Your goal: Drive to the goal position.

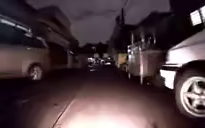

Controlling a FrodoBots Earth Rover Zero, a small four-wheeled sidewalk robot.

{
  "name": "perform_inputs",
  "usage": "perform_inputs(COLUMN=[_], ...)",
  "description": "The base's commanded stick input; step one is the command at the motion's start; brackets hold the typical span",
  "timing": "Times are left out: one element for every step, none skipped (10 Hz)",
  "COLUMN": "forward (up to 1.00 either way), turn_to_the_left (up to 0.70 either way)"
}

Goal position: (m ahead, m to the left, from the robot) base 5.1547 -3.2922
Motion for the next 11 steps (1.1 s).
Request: perform_inputs(forward=[1.0,1.0,1.0,1.0,1.0,1.0,1.0,1.0,1.0,1.0,1.0], turn_to_the_left=[0.0,0.0,0.0,0.0,0.0,0.0,0.0,0.0,0.0,0.0,0.0])
